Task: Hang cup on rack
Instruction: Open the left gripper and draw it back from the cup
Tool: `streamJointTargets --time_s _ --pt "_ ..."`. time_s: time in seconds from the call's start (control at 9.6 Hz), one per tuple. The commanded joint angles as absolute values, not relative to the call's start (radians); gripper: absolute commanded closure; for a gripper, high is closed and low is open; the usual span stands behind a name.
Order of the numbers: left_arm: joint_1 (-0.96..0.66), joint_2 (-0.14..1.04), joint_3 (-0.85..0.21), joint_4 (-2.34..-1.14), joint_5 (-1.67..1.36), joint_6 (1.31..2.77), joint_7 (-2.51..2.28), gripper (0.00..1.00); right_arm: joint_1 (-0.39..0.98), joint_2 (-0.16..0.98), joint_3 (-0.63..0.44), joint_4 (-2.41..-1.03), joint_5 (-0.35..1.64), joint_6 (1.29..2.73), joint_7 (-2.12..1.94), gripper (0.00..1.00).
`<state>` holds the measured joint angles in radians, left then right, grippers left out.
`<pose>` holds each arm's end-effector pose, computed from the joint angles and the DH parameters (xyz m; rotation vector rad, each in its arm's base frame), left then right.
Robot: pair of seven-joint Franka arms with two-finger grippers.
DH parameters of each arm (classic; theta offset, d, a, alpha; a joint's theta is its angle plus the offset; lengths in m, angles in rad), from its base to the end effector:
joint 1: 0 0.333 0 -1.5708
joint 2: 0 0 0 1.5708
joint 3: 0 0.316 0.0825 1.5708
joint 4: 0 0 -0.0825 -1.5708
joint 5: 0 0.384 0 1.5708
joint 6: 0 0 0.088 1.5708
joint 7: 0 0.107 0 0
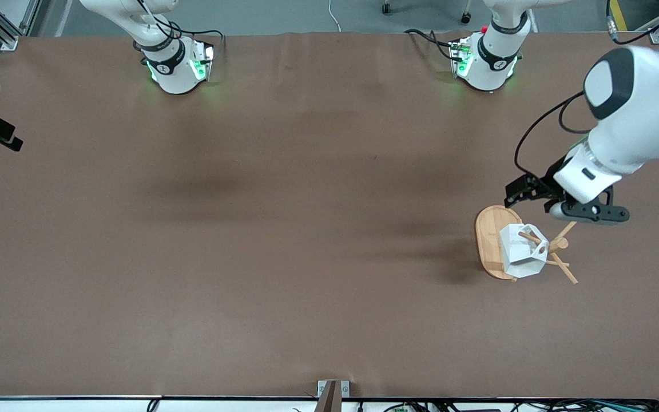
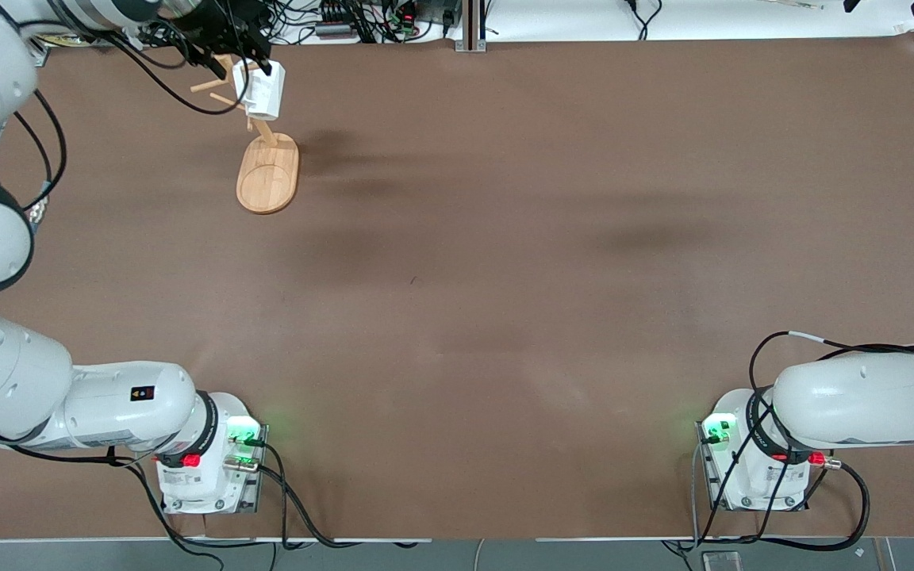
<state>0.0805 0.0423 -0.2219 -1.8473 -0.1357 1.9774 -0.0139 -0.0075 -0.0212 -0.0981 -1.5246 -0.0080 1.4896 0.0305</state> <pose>0.5766 -0.0890 0.5056 2.9944 -0.1179 0.1166 0.5367 -0.0585 0.6506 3.1288 -0.2141 -0.0221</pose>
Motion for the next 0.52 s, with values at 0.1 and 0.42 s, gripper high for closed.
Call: streamJointTargets --time_s 0.1,0.42 --pt "0.081 0.064 -0.189 -1.657 0.001 1.761 -0.015 0.0 -0.011 -0.043 -0.095 -1.543 -0.018 1.496 0.026 0.0" --pt "0.069 -0.009 -0.175 -1.614 0.003 1.636 -0.037 0.0 -0.011 -0.043 -0.095 -1.543 -0.018 1.496 0.026 0.0"
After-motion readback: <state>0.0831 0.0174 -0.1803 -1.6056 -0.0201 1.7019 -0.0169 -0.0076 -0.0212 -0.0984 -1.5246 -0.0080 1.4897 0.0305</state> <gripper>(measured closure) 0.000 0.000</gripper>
